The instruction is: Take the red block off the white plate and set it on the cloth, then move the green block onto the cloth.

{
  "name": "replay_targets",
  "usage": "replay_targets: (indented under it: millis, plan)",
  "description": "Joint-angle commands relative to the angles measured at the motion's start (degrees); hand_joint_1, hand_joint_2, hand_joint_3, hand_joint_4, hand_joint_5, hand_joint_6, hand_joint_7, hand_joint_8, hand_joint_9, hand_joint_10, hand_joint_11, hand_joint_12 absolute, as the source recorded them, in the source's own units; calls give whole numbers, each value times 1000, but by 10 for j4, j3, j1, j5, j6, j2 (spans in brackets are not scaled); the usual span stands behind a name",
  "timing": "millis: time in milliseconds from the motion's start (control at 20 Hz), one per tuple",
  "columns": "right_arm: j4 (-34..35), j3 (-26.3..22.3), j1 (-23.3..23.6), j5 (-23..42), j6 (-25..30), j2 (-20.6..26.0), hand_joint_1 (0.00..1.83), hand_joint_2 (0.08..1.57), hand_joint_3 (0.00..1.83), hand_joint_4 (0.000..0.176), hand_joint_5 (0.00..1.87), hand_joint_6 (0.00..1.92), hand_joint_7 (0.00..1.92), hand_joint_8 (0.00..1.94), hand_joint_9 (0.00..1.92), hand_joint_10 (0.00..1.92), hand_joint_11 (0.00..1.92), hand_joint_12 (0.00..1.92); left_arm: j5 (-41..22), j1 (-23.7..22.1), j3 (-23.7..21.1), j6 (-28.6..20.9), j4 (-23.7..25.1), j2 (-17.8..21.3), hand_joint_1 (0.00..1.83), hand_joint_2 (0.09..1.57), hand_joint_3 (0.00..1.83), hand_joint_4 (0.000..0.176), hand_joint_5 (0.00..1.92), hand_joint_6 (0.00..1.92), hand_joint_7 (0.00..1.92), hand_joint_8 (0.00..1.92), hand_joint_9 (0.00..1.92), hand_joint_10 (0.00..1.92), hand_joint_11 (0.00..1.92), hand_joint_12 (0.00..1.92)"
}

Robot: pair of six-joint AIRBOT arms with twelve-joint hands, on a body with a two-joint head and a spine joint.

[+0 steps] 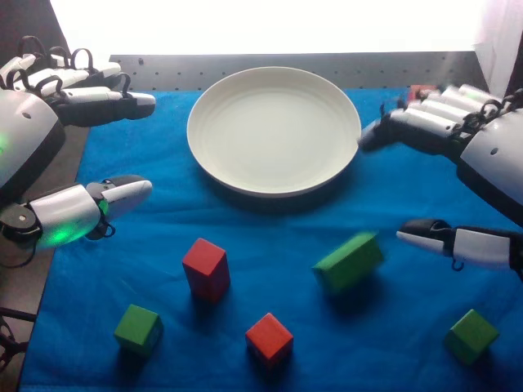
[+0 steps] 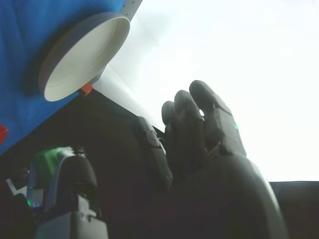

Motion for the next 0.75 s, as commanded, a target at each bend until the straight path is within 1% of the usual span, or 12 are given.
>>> replay_targets:
  millis: [0,50,100,150,200,350,450,500,550,600,650,700]
  plan:
    - [-11,-1,4,-71,4,0,1092,985,0,0,129,692,83,721,5,1024,2,1705,-72,-4,-1,0,15,-1,601,1122,2,118,596,1,343,0,291,1,0,698]
    - [-11,-2,4,-71,4,0,1058,979,0,0,60,664,21,684,0,937,0,1692,-72,-4,-1,0,15,-1,600,1118,0,116,600,2,350,2,297,3,0,721]
    - [-11,-2,4,-71,4,0,1051,982,0,0,15,659,3,610,0,729,0,1656,-73,-4,-2,0,15,-1,588,1119,0,130,589,0,341,0,284,1,0,700]
    - [-11,-2,4,-71,4,0,1058,982,0,0,2,636,0,543,0,623,0,1596,-74,-4,-2,0,15,-1,605,1114,0,124,599,4,351,3,295,4,0,722]
    - [-11,-2,4,-71,4,0,1053,974,0,0,0,601,0,482,0,565,0,1533,-75,-4,-2,0,15,-1,612,1118,1,118,600,4,350,2,299,5,0,728]
    - [-10,-3,4,-71,4,2,1023,975,0,0,0,600,17,500,0,707,0,1639,-79,-2,-3,0,15,-1,614,1116,0,118,610,5,353,2,313,7,0,779]
    - [-8,-3,4,-80,4,5,1057,985,0,0,0,591,6,524,0,680,0,1592,-85,-1,-3,0,14,1,602,1108,0,120,611,3,371,5,320,6,0,758]
    - [-2,-4,3,-93,4,9,1106,997,0,0,0,552,0,465,0,578,0,1504,-90,-1,-3,0,13,3,604,1118,2,104,581,1,377,5,336,10,0,796]
    - [4,-4,2,-108,4,12,1087,1029,0,0,0,574,0,423,0,487,0,1482,-97,-1,-3,0,12,5,638,1121,1,102,516,0,369,1,358,11,0,859]
    - [12,-2,1,-130,4,17,1020,1071,0,0,0,588,0,425,0,398,0,1475,-111,-1,-3,0,11,9,627,1129,3,102,429,0,349,0,348,4,11,873]
    - [17,-1,1,-146,4,19,1035,1066,0,0,0,626,22,465,0,478,0,1388,-122,-1,-2,0,11,12,676,1132,1,59,408,0,370,1,397,10,86,861]
    - [25,4,1,-179,4,20,996,1121,0,0,0,628,100,458,8,678,0,1384,-143,-1,0,-3,13,17,627,1161,0,104,283,0,310,0,334,1,16,915]
